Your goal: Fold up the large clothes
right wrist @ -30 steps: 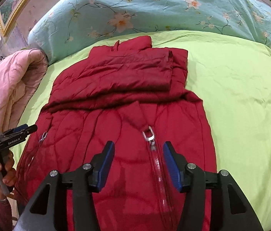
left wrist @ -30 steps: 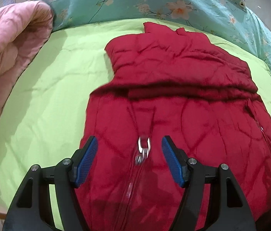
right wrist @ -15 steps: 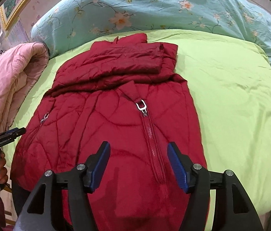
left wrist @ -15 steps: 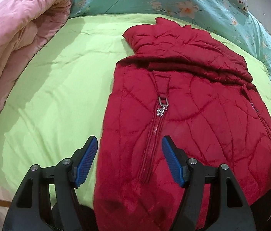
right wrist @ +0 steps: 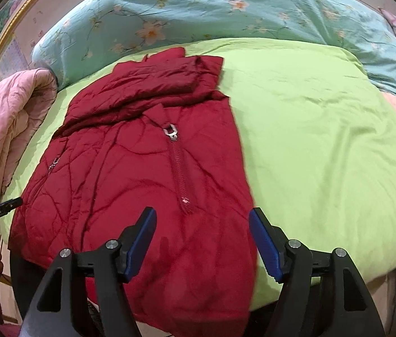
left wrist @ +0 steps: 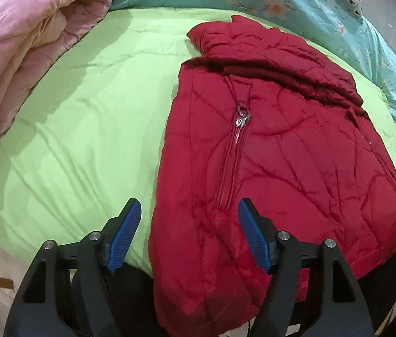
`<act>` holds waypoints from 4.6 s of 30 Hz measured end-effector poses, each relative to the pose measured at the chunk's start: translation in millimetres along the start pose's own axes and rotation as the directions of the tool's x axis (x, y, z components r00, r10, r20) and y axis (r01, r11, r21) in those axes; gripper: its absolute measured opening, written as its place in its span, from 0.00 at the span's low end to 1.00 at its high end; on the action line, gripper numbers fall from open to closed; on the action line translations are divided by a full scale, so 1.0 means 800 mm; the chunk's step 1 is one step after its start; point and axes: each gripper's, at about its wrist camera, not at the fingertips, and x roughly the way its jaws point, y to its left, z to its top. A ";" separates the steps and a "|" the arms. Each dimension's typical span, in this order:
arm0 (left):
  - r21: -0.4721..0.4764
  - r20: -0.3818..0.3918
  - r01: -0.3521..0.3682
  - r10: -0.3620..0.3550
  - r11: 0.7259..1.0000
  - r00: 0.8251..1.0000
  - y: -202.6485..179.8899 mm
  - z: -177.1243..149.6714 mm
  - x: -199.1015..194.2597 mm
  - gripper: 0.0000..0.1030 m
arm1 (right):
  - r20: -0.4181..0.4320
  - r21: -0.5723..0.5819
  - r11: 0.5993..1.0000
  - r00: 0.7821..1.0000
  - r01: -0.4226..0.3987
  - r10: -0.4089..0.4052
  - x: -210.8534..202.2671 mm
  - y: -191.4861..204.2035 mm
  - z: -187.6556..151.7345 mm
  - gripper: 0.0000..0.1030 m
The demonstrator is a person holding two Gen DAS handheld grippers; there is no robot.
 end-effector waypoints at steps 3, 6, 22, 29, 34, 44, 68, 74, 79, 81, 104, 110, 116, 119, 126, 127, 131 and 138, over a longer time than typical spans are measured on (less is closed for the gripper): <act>0.001 -0.025 0.013 -0.013 1.000 1.000 0.001 -0.008 0.002 0.69 | -0.010 0.018 1.000 1.000 0.008 -0.008 -0.002 -0.010 -0.010 0.68; 0.008 -0.036 0.016 -0.016 1.000 0.999 -0.001 -0.014 0.002 0.69 | -0.023 0.035 0.999 1.000 0.004 -0.004 -0.003 -0.020 -0.018 0.68; 0.007 -0.124 0.104 -0.102 0.995 0.987 0.010 -0.033 0.018 0.75 | -0.139 0.152 0.976 0.974 -0.156 0.177 0.025 -0.042 -0.060 0.72; 0.044 -0.156 0.117 -0.109 0.992 0.982 0.002 -0.046 0.022 0.75 | -0.168 0.124 0.973 0.963 -0.193 0.213 0.031 -0.022 -0.069 0.72; 0.059 -0.160 0.133 -0.122 0.989 0.980 -0.004 -0.049 0.023 0.75 | -0.170 0.129 0.971 0.960 -0.202 0.223 0.033 -0.023 -0.066 0.72; 0.160 -0.093 0.121 -0.107 0.980 0.990 -0.034 -0.048 0.012 0.20 | -0.148 0.095 0.971 0.962 -0.219 0.231 0.033 -0.009 -0.062 0.31; 0.201 0.217 0.115 -0.158 0.973 0.963 -0.061 0.049 -0.072 0.12 | 0.084 -0.028 0.975 0.971 -0.221 0.223 -0.022 0.039 0.040 0.20; 0.191 0.254 0.107 -0.154 0.976 0.955 -0.062 0.085 -0.073 0.12 | 0.131 -0.048 0.975 0.966 -0.218 0.223 -0.024 0.040 0.078 0.19; 0.188 0.280 0.084 -0.135 0.979 0.950 -0.069 0.117 -0.070 0.12 | 0.172 -0.048 0.975 0.960 -0.218 0.223 -0.024 0.039 0.107 0.19; 0.182 0.284 0.079 -0.130 0.980 0.950 -0.070 0.131 -0.067 0.12 | 0.192 -0.047 0.975 0.955 -0.219 0.224 -0.022 0.040 0.123 0.19; 0.089 0.279 0.062 -0.084 0.994 0.957 -0.081 0.284 0.022 0.12 | 0.242 0.011 0.976 0.948 -0.216 0.207 0.075 0.047 0.289 0.19; 0.057 0.246 0.036 -0.049 0.998 0.968 -0.082 0.328 0.068 0.12 | 0.218 0.054 0.978 0.959 -0.200 0.184 0.123 0.041 0.327 0.19; -0.008 0.200 0.044 -0.042 0.999 0.979 -0.069 0.368 0.116 0.12 | 0.184 0.123 0.975 0.970 -0.184 0.160 0.180 0.022 0.363 0.19; -0.015 0.183 0.031 -0.028 0.999 0.983 -0.070 0.380 0.138 0.12 | 0.160 0.137 0.975 0.975 -0.178 0.155 0.209 0.017 0.377 0.19; -0.052 0.177 0.008 0.001 0.999 0.984 -0.076 0.420 0.177 0.12 | 0.152 0.160 0.975 0.980 -0.154 0.129 0.259 0.015 0.402 0.19; -0.056 0.174 0.003 0.007 0.998 0.985 -0.077 0.427 0.184 0.12 | 0.151 0.167 0.975 0.981 -0.150 0.125 0.268 0.013 0.407 0.19; -0.066 0.154 -0.013 0.023 0.998 0.988 -0.080 0.444 0.209 0.12 | 0.133 0.195 0.970 0.984 -0.146 0.122 0.298 0.007 0.421 0.20; -0.087 0.114 -0.013 0.023 0.996 0.993 -0.073 0.451 0.244 0.14 | 0.102 0.242 0.955 0.983 -0.172 0.152 0.340 -0.004 0.426 0.24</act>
